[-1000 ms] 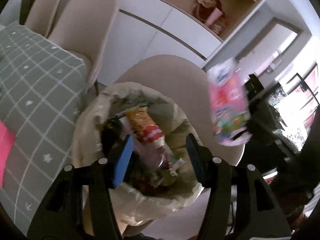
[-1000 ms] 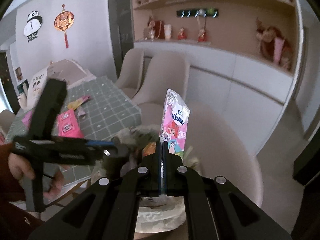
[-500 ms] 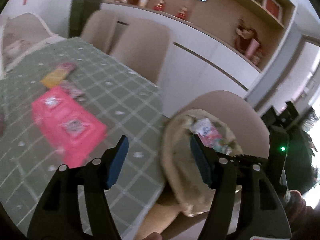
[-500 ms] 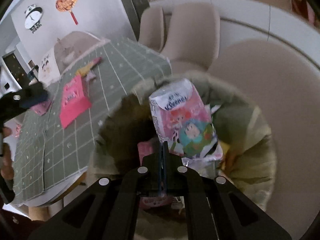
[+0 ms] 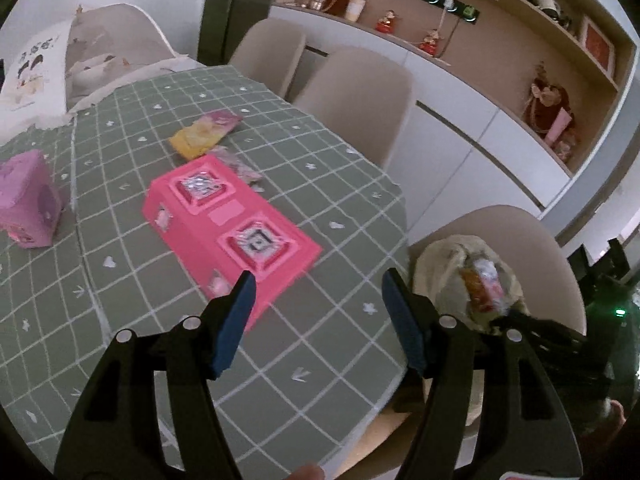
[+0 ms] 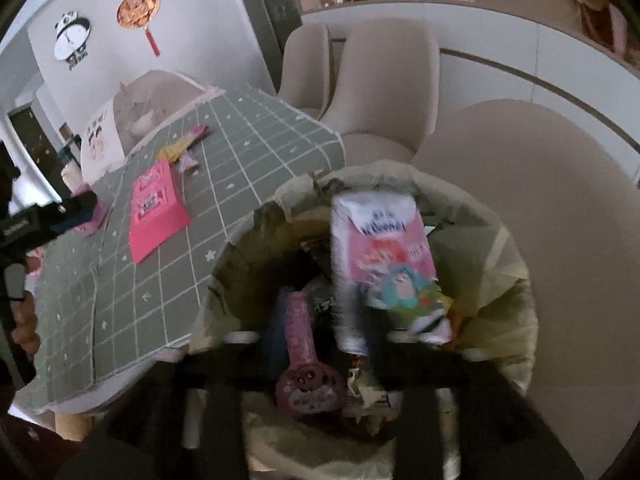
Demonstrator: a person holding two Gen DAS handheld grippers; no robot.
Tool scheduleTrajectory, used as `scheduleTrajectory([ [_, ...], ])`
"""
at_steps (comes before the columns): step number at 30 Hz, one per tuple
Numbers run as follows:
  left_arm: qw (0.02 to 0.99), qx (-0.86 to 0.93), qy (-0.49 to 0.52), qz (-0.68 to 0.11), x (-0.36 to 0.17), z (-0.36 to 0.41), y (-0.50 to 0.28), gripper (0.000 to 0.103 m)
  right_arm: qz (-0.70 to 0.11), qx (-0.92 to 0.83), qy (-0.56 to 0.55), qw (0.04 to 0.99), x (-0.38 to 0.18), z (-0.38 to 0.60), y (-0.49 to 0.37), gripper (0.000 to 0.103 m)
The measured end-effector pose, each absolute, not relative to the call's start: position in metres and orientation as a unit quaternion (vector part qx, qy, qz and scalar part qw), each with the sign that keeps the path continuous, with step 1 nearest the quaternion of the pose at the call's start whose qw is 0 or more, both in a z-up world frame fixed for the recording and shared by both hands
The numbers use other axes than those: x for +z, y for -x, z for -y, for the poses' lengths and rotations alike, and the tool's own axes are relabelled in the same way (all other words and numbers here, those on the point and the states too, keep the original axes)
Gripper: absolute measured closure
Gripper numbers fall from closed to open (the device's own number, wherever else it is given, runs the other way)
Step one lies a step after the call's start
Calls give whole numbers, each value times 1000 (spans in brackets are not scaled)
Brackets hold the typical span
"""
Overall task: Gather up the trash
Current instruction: 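Carry the pink toy and tissue pack to the bin and release both, then move both tools back over the table toward the snack packets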
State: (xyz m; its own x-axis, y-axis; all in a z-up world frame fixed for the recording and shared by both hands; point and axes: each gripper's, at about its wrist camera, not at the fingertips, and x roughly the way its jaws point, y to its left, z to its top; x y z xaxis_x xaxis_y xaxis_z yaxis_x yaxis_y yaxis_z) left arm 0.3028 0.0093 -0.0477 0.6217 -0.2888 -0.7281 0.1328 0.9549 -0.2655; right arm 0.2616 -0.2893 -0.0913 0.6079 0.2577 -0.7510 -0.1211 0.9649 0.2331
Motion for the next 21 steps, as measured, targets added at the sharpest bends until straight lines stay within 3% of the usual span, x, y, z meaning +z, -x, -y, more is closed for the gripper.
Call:
scheduleTrajectory([
  [11, 892, -90, 78, -436, -55, -67, -336, 41, -377, 91, -77, 919, -47, 263, -248, 47],
  [21, 885, -126, 75, -441, -50, -125, -432, 41, -361, 119, -76, 922, -27, 188, -295, 47],
])
